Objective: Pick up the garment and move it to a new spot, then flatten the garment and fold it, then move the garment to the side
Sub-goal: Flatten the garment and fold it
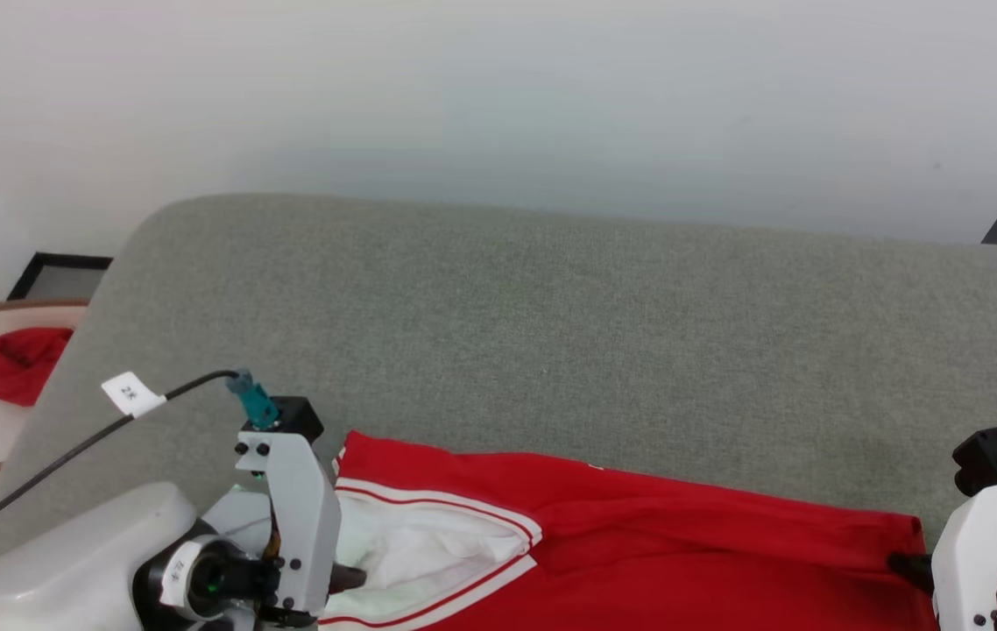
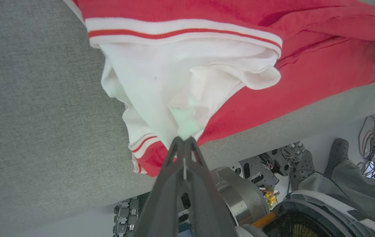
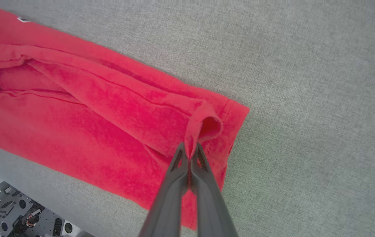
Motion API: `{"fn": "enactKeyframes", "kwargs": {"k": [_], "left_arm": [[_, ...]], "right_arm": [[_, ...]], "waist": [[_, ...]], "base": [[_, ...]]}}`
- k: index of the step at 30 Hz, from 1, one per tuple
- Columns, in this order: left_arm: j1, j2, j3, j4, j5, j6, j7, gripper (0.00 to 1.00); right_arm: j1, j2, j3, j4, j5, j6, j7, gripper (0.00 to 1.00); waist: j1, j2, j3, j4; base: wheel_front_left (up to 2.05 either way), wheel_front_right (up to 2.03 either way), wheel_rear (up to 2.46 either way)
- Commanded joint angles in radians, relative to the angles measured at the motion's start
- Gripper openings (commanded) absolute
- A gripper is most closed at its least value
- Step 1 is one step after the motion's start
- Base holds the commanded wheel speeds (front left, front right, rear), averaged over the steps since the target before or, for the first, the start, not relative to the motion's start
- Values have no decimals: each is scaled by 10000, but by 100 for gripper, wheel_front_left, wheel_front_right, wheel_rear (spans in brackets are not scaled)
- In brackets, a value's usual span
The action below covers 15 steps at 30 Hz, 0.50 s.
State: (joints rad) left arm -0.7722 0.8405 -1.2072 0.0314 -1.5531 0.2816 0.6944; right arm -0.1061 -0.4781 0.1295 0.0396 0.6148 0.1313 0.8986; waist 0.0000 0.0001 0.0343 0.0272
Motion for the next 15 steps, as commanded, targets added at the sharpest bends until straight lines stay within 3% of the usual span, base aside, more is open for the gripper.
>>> {"fn": "enactKeyframes", "kwargs": {"k": [1, 2, 3, 5, 7, 9, 13, 14, 15], "left_arm": [[120, 12, 42, 22, -70, 1, 44, 42], [99, 16, 42, -5, -57, -64, 36, 47], [108, 8, 78, -21, -122, -64, 34, 64], [152, 32, 127, -106, -205, -119, 46, 64], [164, 79, 180, -192, -240, -136, -9, 77], [166, 138, 192, -307, -139, -123, -86, 76], [221, 274, 307, -454, 78, -188, -541, 89], [225, 313, 354, -480, 174, -198, -709, 100], [270, 345, 379, -495, 271, -233, -891, 100]], "right_arm": [[217, 50, -83, -26, -32, -11, 57, 100], [224, 67, -105, -37, -57, -11, 97, 100], [233, 87, -133, -59, -61, -11, 135, 100], [318, 122, -226, -110, -95, -11, 204, 100], [396, 169, -308, -179, -94, -11, 229, 100], [440, 260, -447, -269, -123, -11, 180, 100], [610, 476, -688, -432, -85, -11, 86, 100], [627, 521, -740, -496, -147, -11, 26, 100], [656, 585, -798, -548, -179, -11, -56, 100]], "waist": [[0, -1, -153, 28], [0, -1, -221, 45], [0, -1, -295, 74], [0, -1, -418, 117], [0, -1, -505, 160], [0, -1, -590, 202], [0, -1, -742, 256], [0, -1, -775, 267], [0, -1, -810, 275]], "base": [[0, 0, 0], [0, 0, 0], [0, 0, 0], [0, 0, 0], [0, 0, 0], [0, 0, 0], [0, 0, 0], [0, 0, 0], [0, 0, 0]]}}
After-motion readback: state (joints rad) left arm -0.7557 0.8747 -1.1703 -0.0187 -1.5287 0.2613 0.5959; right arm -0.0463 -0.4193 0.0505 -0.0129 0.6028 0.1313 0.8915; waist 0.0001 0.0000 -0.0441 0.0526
